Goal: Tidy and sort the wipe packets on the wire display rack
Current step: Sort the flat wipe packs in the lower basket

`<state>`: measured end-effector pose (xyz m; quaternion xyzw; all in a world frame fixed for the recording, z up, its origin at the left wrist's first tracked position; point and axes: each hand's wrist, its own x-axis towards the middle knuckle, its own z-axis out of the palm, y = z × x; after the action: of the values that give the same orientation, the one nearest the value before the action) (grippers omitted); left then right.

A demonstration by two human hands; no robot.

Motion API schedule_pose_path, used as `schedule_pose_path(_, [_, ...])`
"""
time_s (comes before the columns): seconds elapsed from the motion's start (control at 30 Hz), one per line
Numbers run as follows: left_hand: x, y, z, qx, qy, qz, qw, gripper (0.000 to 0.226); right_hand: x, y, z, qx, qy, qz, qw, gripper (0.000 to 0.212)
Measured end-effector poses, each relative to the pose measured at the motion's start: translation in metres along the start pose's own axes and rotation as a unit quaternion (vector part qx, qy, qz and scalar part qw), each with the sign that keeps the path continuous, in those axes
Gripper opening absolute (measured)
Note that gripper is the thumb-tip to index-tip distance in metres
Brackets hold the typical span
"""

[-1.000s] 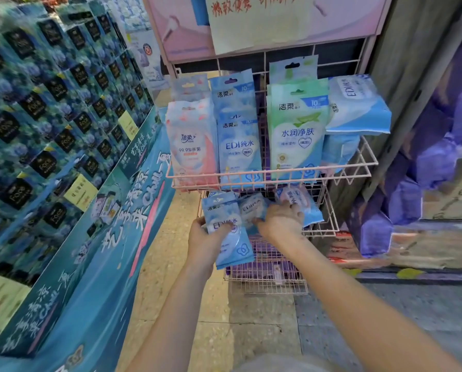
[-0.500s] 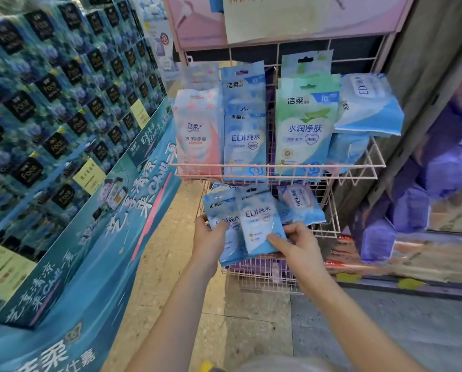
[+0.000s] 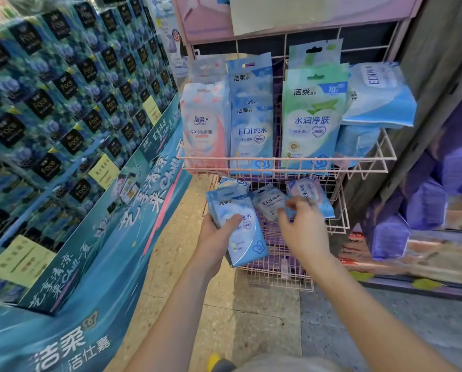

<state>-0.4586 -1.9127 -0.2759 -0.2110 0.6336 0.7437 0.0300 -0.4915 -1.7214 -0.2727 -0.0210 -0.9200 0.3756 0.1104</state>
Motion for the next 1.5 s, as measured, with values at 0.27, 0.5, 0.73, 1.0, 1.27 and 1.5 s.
schedule_pose_path(0.27, [-0.001, 0.0, -0.004, 0.018, -0.024, 0.021, 0.999, 0.058, 0.064, -0.027, 0.022, -0.254, -0.182, 0.218, 0.925, 0.074])
schedule_pose_path(0.5, [0.006, 0.002, -0.011, 0.022, -0.026, 0.016, 0.999, 0.063, 0.077, -0.022, 0.016, -0.256, -0.236, 0.199, 0.916, 0.039])
schedule_pose_path(0.73, [0.013, 0.004, -0.02, 0.028, -0.026, -0.008, 0.999, 0.059, 0.063, -0.036, 0.028, -0.269, -0.223, 0.251, 0.902, 0.068])
schedule_pose_path(1.0, [0.016, 0.013, -0.029, 0.037, -0.055, -0.012, 0.998, 0.021, 0.069, -0.028, 0.035, -0.207, -0.139, 0.319, 0.914, 0.05])
schedule_pose_path(1.27, [0.021, 0.016, -0.031, 0.043, -0.064, -0.019, 0.997, 0.041, 0.053, -0.026, 0.019, 0.045, -0.02, 0.197, 0.979, 0.009])
schedule_pose_path(1.5, [0.018, 0.019, -0.025, 0.068, -0.028, -0.015, 0.997, 0.053, -0.008, -0.032, -0.008, 0.439, -0.023, 0.235, 0.867, 0.03])
